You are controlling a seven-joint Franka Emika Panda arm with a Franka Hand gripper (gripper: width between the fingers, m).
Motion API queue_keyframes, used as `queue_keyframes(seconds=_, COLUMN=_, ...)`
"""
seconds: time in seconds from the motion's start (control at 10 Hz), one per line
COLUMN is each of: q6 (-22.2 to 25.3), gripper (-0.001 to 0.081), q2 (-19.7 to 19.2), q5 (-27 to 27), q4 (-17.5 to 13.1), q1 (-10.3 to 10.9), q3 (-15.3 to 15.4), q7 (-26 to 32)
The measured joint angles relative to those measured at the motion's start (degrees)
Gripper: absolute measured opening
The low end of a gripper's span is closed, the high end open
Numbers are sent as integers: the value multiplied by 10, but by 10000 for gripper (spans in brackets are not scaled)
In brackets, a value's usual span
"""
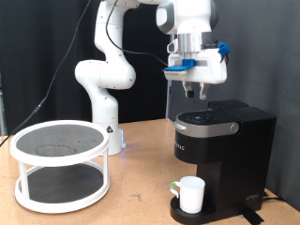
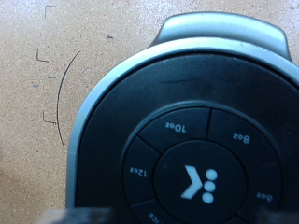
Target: Make a cup of coffee with the keurig machine
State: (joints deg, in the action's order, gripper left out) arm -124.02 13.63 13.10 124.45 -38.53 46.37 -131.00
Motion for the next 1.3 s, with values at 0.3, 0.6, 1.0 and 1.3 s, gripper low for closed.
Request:
queue_keyframes(seconds=0.3, q6=-33, gripper=39, q2=-9, q5=0, q4=19, q1=0, q3=6, q7=0)
queue_keyframes(seconds=0.6, q6=-57, gripper=3, q2=-21, q5=-2, q4=32, q1=0, q3=15, q7=0)
queue_keyframes(seconds=1.0, q6=-71, gripper=0, q2=-35, q5=-2, q4=39, q1=0, q3=29, q7=-2)
queue_keyframes(seconds=1.3, q6=-69, gripper=0, q2=-40, q5=-2, q4=40, q1=0, q3=36, q7=-2)
